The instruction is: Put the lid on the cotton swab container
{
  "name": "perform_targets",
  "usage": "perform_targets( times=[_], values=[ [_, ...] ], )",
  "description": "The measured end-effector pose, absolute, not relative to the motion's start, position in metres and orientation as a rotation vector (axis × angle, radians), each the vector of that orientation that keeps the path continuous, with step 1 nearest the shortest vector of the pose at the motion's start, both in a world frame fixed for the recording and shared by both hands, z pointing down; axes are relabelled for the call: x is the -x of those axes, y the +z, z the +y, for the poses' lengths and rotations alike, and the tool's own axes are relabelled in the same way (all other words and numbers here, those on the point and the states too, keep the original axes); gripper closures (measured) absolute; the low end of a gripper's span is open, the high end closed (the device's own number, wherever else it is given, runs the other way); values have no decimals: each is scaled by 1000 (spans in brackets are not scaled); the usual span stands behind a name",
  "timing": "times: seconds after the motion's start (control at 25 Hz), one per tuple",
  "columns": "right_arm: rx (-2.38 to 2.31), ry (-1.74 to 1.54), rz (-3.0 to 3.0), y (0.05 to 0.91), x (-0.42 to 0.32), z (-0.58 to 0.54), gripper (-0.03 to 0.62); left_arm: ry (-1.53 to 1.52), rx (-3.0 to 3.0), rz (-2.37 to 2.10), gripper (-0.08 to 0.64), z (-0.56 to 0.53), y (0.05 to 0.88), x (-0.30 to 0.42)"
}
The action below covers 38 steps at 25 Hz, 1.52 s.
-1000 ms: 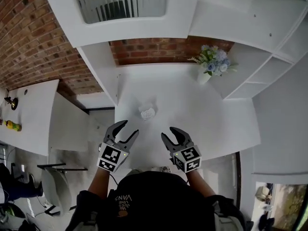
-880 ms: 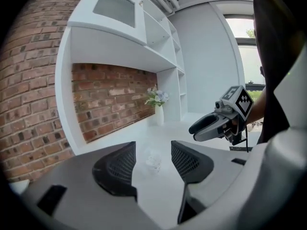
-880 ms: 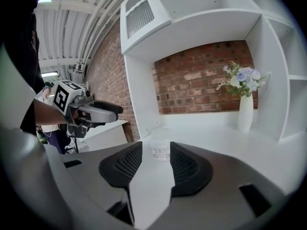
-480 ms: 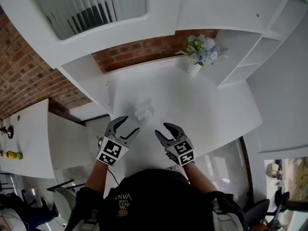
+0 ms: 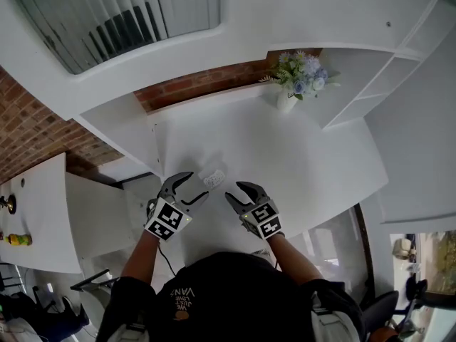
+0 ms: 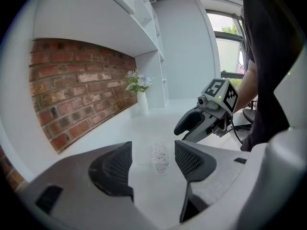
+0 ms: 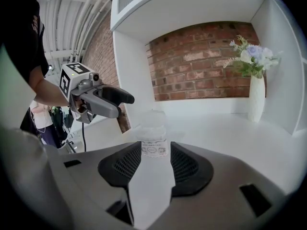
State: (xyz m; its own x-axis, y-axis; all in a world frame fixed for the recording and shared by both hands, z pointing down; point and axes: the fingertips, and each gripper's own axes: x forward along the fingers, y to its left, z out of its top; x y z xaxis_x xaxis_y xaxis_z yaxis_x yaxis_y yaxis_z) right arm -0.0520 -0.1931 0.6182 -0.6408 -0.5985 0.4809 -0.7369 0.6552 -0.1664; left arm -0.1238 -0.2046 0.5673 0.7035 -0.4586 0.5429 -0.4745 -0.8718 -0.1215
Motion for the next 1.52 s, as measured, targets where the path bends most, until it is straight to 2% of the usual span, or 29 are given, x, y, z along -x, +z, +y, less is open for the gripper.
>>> perform_targets(
  times=[0.8, 1.52],
  values=[
    [-784, 431, -2516, 653, 79, -222, 423, 1031, -2845, -635, 299, -214, 607, 106],
    [-804, 480, -2516, 656, 82, -222, 423, 1005, -2860, -558, 299, -207, 608, 98]
  ],
)
